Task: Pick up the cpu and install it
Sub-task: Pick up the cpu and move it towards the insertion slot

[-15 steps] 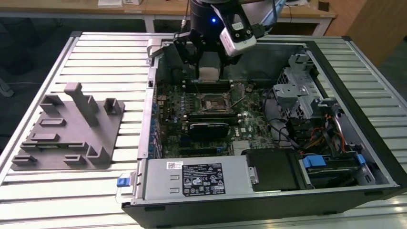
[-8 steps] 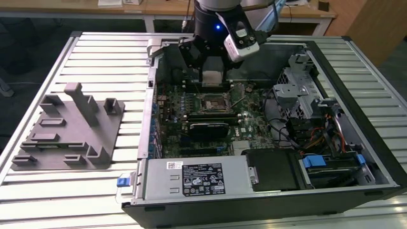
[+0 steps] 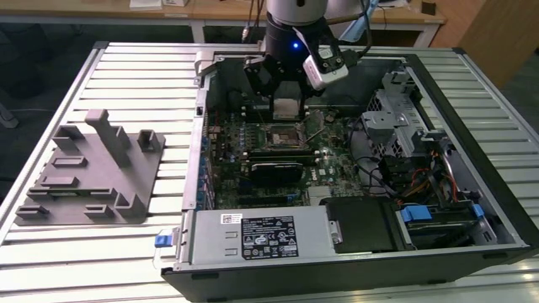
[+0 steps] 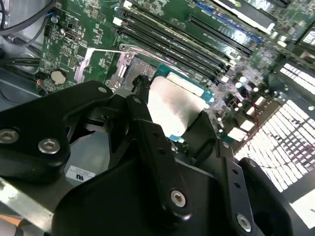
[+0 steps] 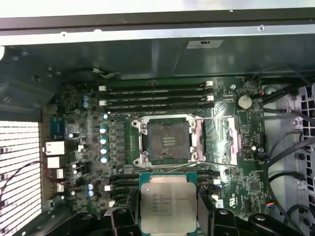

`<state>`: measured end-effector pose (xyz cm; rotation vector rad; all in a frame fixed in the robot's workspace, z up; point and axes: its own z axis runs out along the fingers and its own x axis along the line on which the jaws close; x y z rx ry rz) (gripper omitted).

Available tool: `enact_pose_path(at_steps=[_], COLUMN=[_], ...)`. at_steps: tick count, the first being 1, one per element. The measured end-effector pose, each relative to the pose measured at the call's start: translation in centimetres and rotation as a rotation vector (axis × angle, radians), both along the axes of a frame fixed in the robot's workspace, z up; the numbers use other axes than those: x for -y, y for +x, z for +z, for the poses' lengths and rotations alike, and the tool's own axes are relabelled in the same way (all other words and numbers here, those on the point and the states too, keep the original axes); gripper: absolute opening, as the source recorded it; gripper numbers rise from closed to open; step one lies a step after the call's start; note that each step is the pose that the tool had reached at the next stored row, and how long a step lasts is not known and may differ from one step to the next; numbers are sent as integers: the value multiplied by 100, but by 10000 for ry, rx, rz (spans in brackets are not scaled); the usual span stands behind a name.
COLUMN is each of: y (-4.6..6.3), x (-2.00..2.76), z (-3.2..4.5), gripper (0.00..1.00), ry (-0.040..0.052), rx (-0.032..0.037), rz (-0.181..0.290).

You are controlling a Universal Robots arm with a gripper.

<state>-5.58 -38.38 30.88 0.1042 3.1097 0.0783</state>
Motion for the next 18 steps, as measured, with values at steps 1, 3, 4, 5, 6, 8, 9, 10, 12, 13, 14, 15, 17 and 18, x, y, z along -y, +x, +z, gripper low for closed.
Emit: enact_pose_path(at_steps=[1, 3, 4, 5, 6, 8, 9, 10, 12, 13, 14, 15, 17, 18], y=[11, 30, 38, 42, 46, 54, 55, 56, 56, 55, 56, 56, 56, 56], x=[-6, -19, -26, -33, -41, -55, -63, -71, -86, -94, -101, -110, -128, -140], z=[-18, -54, -74, -91, -108, -145, -165, -182, -218, -236, -254, -272, -308, -328], gripper=[55, 55, 55, 55, 55, 55, 55, 55, 55, 55, 55, 55, 55, 55], ry=[-1, 0, 0, -1, 0, 1, 1, 0, 0, 0, 0, 1, 0, 1], rx=[0, 0, 0, 0, 0, 1, 1, 1, 1, 1, 0, 1, 0, 1], rz=[0, 0, 0, -1, -2, -1, 0, 2, 9, 14, 19, 23, 27, 28])
